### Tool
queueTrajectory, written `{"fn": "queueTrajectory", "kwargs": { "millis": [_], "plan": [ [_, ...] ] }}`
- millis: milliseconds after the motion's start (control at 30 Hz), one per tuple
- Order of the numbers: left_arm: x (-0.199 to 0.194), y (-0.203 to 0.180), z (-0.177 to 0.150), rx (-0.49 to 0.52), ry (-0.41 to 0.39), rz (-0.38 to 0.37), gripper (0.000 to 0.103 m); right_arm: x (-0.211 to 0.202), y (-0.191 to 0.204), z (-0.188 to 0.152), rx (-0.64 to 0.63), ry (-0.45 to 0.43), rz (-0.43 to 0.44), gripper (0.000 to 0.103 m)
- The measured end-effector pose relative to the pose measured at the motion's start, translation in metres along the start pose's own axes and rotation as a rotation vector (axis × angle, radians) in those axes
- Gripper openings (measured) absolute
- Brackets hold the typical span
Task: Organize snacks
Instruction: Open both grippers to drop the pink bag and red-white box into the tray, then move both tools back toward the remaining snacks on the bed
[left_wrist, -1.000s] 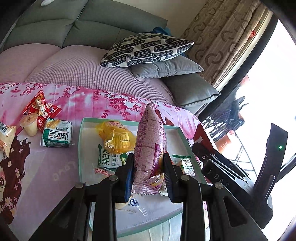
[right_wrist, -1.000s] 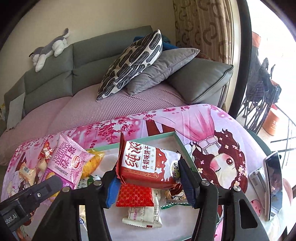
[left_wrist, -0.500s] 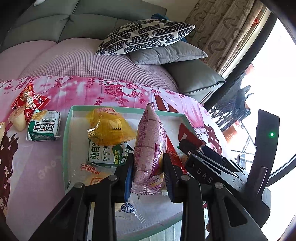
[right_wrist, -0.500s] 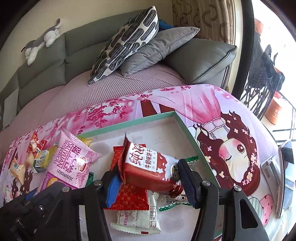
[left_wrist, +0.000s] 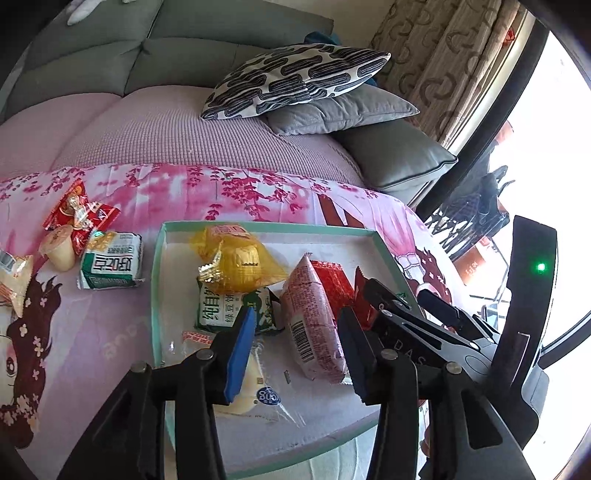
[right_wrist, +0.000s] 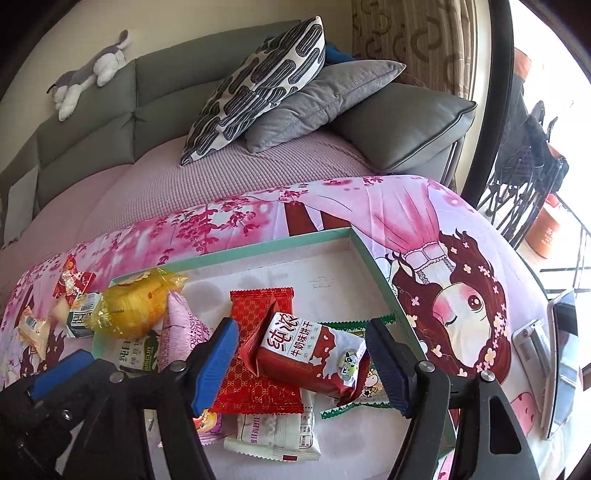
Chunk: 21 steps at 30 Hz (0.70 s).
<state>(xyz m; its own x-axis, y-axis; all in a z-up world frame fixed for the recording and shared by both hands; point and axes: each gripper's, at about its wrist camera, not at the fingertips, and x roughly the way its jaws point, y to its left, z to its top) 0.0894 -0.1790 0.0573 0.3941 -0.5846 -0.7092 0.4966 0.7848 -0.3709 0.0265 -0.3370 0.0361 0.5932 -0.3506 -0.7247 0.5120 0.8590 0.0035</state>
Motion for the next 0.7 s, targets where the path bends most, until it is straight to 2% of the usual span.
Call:
{"fn": "queueTrajectory", "kwargs": {
  "millis": [133, 300, 367, 467, 500, 567, 700],
  "plan": [
    [-0.012, 0.007, 0.004, 0.005, -0.032, 0.081, 0.052, -0.004, 0.001, 0.001, -0.003, 0.010, -0.002, 0.075],
    [-0.008, 0.029, 0.004, -0.028, -0.016, 0.237, 0.053, -0.002, 0.008, -0.001, -0.020, 0.037, -0.001, 0.076],
    [-0.005, 0.039, 0.002, -0.048, 0.002, 0.290, 0.058, -0.002, 0.011, -0.001, -0.028, 0.042, 0.005, 0.079],
    [-0.003, 0.051, -0.001, -0.066, 0.019, 0.336, 0.062, -0.002, 0.014, -0.002, -0.030, 0.037, 0.025, 0.096],
    [-0.002, 0.053, -0.002, -0.065, 0.026, 0.351, 0.067, -0.002, 0.015, -0.002, -0.032, 0.036, 0.033, 0.103],
    [0.001, 0.056, -0.003, -0.066, 0.034, 0.377, 0.078, -0.001, 0.017, -0.002, -0.038, 0.039, 0.038, 0.103],
    [0.004, 0.060, -0.004, -0.063, 0.040, 0.401, 0.082, 0.001, 0.021, -0.003, -0.042, 0.052, 0.048, 0.103]
  ]
}}
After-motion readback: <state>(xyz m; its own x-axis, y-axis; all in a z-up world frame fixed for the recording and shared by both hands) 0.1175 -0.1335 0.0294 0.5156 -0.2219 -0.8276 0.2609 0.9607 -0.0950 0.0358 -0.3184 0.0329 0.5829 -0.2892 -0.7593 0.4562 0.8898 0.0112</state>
